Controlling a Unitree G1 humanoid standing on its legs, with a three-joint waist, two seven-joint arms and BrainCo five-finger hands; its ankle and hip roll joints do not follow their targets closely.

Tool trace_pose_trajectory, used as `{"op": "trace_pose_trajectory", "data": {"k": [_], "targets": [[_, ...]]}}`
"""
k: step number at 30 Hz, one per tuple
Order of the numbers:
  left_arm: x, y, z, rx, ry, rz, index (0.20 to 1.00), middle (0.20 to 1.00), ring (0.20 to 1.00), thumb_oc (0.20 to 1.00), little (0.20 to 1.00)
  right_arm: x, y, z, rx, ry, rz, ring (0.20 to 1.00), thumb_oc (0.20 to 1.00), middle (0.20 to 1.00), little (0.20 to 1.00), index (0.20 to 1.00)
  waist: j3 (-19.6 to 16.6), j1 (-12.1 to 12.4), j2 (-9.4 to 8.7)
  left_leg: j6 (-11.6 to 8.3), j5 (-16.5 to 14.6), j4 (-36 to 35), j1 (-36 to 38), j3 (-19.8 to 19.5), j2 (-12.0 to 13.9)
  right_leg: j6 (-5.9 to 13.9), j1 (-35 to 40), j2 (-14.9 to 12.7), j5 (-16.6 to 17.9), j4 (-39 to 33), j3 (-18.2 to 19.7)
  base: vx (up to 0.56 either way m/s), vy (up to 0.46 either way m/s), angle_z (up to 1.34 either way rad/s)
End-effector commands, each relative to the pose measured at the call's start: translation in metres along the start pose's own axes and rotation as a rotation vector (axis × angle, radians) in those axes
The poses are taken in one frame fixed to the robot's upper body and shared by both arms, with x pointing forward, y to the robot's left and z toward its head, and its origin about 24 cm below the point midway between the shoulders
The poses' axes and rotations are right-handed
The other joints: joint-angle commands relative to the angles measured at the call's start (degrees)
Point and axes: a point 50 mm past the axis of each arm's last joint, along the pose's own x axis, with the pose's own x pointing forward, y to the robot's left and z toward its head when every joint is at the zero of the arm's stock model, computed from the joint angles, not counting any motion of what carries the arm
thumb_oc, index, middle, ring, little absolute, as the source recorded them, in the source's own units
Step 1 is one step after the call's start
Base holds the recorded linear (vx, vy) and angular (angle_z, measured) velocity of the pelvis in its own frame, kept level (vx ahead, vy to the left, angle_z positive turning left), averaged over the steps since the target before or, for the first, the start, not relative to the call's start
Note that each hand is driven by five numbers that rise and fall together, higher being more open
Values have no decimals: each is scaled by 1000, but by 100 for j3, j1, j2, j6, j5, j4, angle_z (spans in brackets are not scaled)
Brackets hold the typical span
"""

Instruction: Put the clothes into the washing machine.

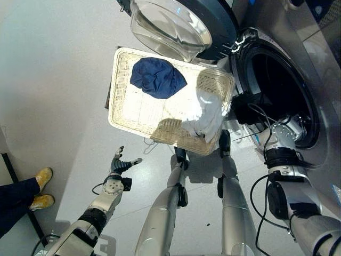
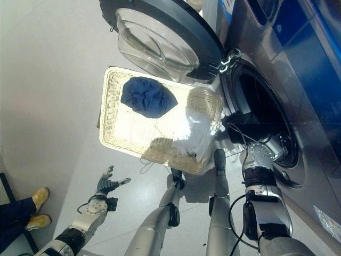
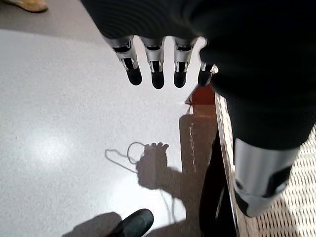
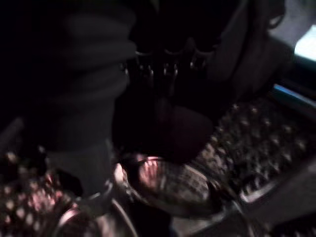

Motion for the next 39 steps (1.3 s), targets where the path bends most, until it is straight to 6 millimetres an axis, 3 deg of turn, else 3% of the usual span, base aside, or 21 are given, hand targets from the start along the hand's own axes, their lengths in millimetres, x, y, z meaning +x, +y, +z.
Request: {"op": "trace_pose_trajectory", "data": {"k": [1, 2, 5, 17, 18, 19, 21, 24, 25, 29, 32, 34, 35, 38, 39], "targets": [[-2, -11, -1, -48, 16, 7, 1000, 1000, 1000, 1000, 1000, 20, 45, 30, -109, -58, 232, 1000, 1000, 1000, 1000, 1000, -38, -31, 595, -457, -342, 842, -504, -332, -115, -69, -60, 447, -855, 693, -396, 0, 0, 0], [-4, -16, 0, -49, 5, -2, 1000, 1000, 1000, 1000, 1000, 23, 43, 31, -252, -82, 265, 1000, 1000, 1000, 1000, 1000, -38, 6, 635, -450, -324, 816, -544, -340, -126, -69, -105, 441, -848, 689, -420, 0, 0, 0], [-4, -18, 4, -51, -11, -14, 1000, 1000, 1000, 1000, 1000, 24, 46, 23, -379, -59, 315, 1000, 1000, 1000, 1000, 1000, -38, 67, 677, -444, -307, 815, -641, -334, -130, -71, -208, 437, -834, 705, -441, 0, 0, 0], [-4, -13, 14, -31, -38, -24, 1000, 1000, 1000, 1000, 1000, 26, 9, 18, -602, 161, 357, 1000, 1000, 1000, 1000, 1000, -38, 161, 532, -369, -297, 755, -848, -435, -150, -22, -388, 470, -844, 782, -541, -10, -16, 1], [-1, -8, 17, -21, -40, -16, 1000, 1000, 1000, 1000, 1000, 29, -4, 16, -804, 247, 285, 1000, 1000, 1000, 1000, 1000, -38, 182, 461, -353, -291, 764, -889, -472, -150, 2, -407, 472, -809, 783, -579, -18, -51, 10], [0, -7, 19, -22, -44, -14, 1000, 1000, 1000, 1000, 1000, 29, -3, 15, -813, 252, 286, 1000, 1000, 1000, 1000, 1000, -38, 184, 457, -349, -252, 768, -944, -464, -147, -4, -457, 473, -760, 774, -580, -43, -64, 12], [4, 3, 23, -5, -48, -8, 1000, 1000, 1000, 1000, 1000, 32, -9, 12, -1072, 344, 239, 1000, 1000, 1000, 1000, 1000, -38, 233, 387, -336, -274, 769, -936, -490, -134, 15, -437, 469, -764, 783, -641, -32, -66, 9], [5, 4, 24, -6, -49, -7, 1000, 1000, 1000, 1000, 1000, 32, -8, 12, -1076, 349, 239, 1000, 1000, 1000, 1000, 1000, -38, 233, 385, -336, -271, 774, -953, -488, -133, 15, -451, 469, -758, 785, -643, -7, -43, 8], [8, 12, 28, 12, -56, -4, 1000, 1000, 1000, 1000, 1000, 34, -12, 11, -1206, 433, 219, 1000, 1000, 1000, 1000, 1000, -38, 290, 294, -315, -253, 809, -1024, -536, -129, 20, -493, 479, -739, 836, -713, -42, -85, 7], [9, 15, 32, 15, -65, -1, 1000, 1000, 1000, 1000, 1000, 34, -3, 7, -1211, 468, 246, 1000, 1000, 1000, 1000, 1000, -38, 321, 269, -301, -218, 830, -1102, -563, -129, 19, -551, 474, -699, 857, -753, -20, -51, 9], [5, 21, 22, 25, -51, 0, 1000, 1000, 1000, 1000, 1000, 26, 32, -10, -985, 508, 409, 1000, 1000, 1000, 1000, 1000, -38, 305, 226, -311, -277, 849, -1034, -579, -98, 29, -495, 483, -776, 923, -778, 0, -6, 5], [4, 22, 21, 24, -49, 1, 1000, 1000, 1000, 1000, 1000, 24, 36, -12, -963, 511, 426, 1000, 1000, 1000, 1000, 1000, -38, 297, 218, -312, -280, 847, -1032, -578, -96, 30, -495, 487, -778, 922, -772, 0, 0, 0], [-2, 22, 11, 16, -34, 15, 1000, 1000, 1000, 1000, 1000, 10, 56, -23, -728, 533, 539, 1000, 1000, 1000, 1000, 1000, -38, 235, 157, -319, -294, 815, -997, -587, -79, 43, -478, 524, -781, 908, -717, 0, 0, 0], [-4, 22, 7, 9, -29, 26, 1000, 1000, 1000, 1000, 1000, 4, 69, -24, -630, 518, 603, 1000, 1000, 1000, 1000, 1000, -38, 198, 121, -312, -253, 767, -1010, -574, -65, 48, -506, 555, -720, 868, -672, -12, 21, -2], [-7, 20, 3, 2, -24, 31, 1000, 1000, 1000, 1000, 1000, -5, 90, -25, -544, 472, 695, 1000, 1000, 1000, 1000, 1000, -38, 170, 101, -311, -251, 724, -982, -574, -48, 57, -500, 587, -714, 851, -630, 0, 0, 0]]}}
